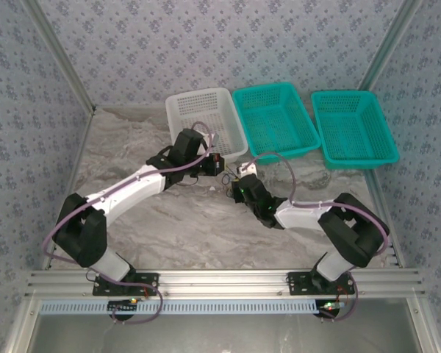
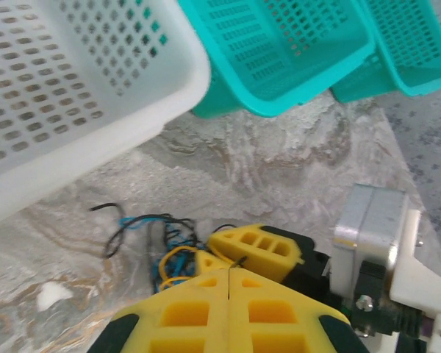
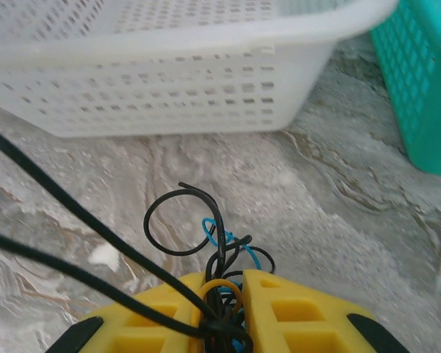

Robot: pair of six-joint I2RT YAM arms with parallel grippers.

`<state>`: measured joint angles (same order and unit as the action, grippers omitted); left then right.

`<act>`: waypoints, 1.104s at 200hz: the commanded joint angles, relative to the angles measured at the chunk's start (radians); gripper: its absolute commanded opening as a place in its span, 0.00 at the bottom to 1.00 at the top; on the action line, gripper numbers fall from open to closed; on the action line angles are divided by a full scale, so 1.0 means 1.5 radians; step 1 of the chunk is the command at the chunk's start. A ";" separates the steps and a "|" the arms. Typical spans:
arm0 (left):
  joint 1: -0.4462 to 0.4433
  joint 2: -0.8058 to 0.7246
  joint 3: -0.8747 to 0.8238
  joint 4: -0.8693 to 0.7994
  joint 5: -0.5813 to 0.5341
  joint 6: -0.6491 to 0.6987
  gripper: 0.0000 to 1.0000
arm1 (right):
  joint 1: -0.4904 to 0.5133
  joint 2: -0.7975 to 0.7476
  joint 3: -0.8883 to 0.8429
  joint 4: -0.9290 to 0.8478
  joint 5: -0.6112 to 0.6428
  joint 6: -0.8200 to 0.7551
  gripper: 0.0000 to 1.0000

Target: Untangle the cables

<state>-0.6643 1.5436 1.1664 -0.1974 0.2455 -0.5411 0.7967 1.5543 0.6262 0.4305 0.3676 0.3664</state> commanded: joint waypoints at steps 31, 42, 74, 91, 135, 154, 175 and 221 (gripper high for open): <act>0.016 -0.089 0.043 -0.023 -0.107 -0.013 0.00 | 0.000 -0.051 -0.046 -0.198 0.044 0.045 0.23; 0.021 -0.097 0.048 -0.044 -0.127 -0.025 0.00 | -0.001 -0.061 -0.055 -0.214 0.038 0.043 0.24; 0.076 -0.128 0.054 -0.098 -0.138 -0.079 0.00 | -0.002 -0.085 -0.064 -0.283 0.008 0.036 0.25; 0.101 -0.149 0.056 -0.109 -0.139 -0.077 0.00 | -0.002 -0.095 -0.066 -0.310 -0.008 0.042 0.26; 0.111 -0.169 0.078 -0.132 -0.130 -0.050 0.00 | -0.002 -0.105 -0.071 -0.348 0.012 0.087 0.27; 0.113 -0.178 0.078 -0.135 -0.138 -0.045 0.00 | -0.006 -0.105 -0.069 -0.360 0.022 0.101 0.27; 0.120 -0.191 0.083 -0.145 -0.160 -0.045 0.00 | -0.010 -0.105 -0.069 -0.371 0.029 0.111 0.29; 0.126 -0.211 0.107 -0.164 -0.197 -0.009 0.00 | -0.016 -0.106 -0.069 -0.388 0.038 0.122 0.29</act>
<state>-0.4858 1.2758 1.2621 -0.4335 0.0196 -0.6090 0.7853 1.4002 0.5411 -0.0376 0.3828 0.5114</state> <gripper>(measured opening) 0.042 0.292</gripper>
